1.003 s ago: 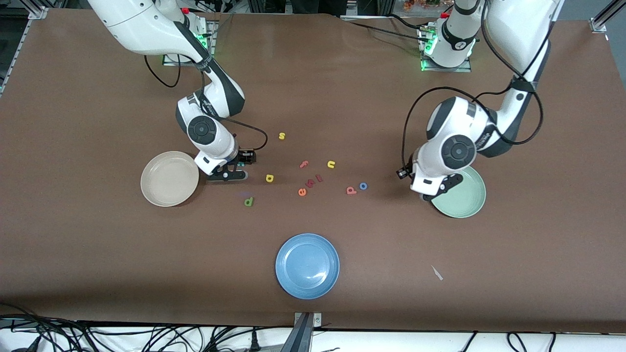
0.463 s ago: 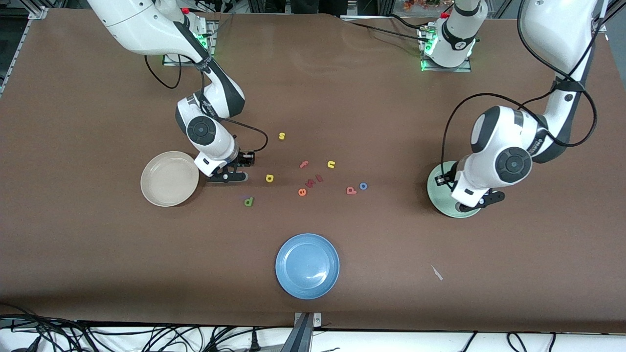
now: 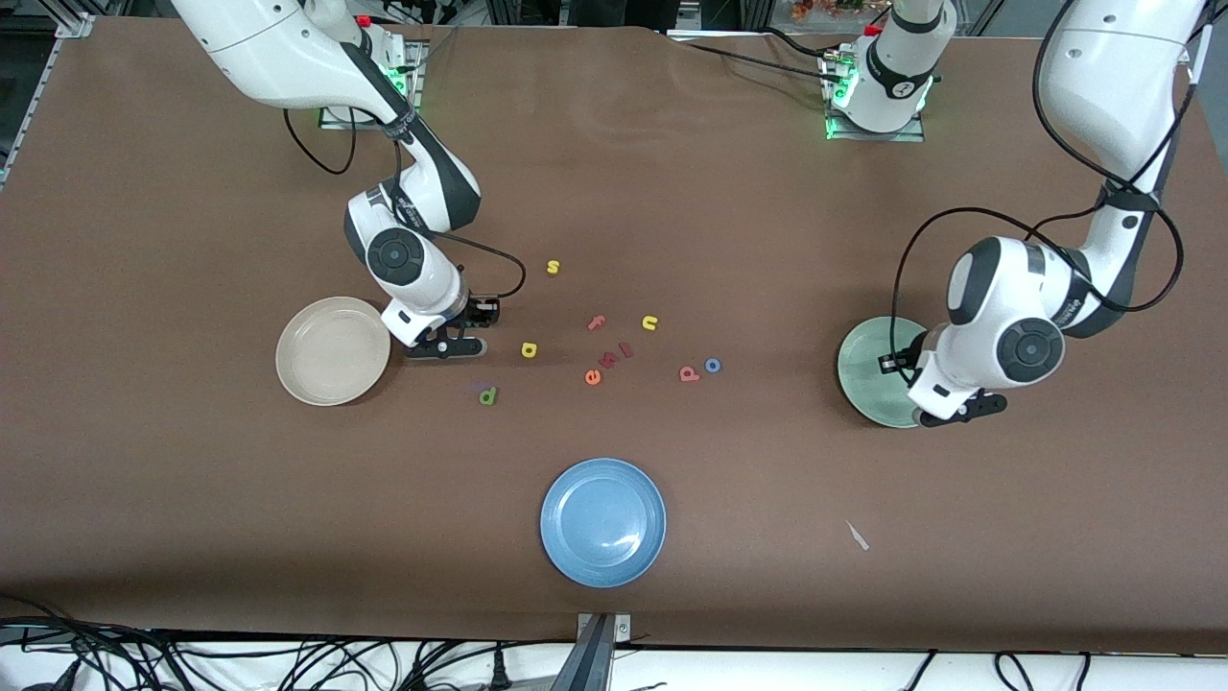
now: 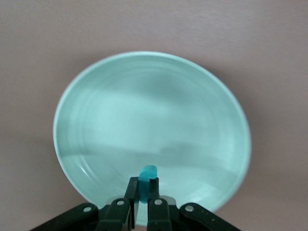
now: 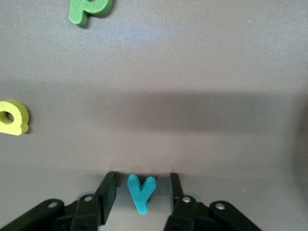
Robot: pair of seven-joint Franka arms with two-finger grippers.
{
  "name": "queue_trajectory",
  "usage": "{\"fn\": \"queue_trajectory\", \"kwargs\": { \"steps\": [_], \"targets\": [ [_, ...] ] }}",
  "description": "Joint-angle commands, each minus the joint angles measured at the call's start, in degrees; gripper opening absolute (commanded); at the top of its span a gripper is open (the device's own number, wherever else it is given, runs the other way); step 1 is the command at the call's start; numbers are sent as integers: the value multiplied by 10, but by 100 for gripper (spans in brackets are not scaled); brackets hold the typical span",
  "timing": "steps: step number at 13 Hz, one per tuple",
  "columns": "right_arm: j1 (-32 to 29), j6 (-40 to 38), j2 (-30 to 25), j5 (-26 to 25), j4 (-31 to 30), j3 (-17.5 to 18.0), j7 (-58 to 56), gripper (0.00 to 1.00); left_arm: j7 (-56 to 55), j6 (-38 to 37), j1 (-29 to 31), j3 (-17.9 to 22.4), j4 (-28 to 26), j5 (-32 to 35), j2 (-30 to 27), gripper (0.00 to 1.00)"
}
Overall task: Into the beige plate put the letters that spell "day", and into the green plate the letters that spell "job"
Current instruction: 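Carry the r to the green plate while the right gripper grasps the y, then release the r onto the green plate while the right gripper lifts the y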
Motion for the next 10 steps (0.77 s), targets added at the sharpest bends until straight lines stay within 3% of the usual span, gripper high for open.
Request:
{"fn": "queue_trajectory", "kwargs": {
  "steps": [1,8,9,10],
  "targets": [
    [2,0,6,-12,7,-1,10,50,59,14,44,-7,1,17,11,0],
    [3,0,6,-12,8,0,10,40,62,79,50,-7,-36,16,24,0],
    [3,-1,6,-12,7,0,10,40,62,79,50,-7,-36,17,24,9],
    [3,0,7,-12,7,0,11,39,62,79,50,-8,-36,17,24,44]
  ]
}}
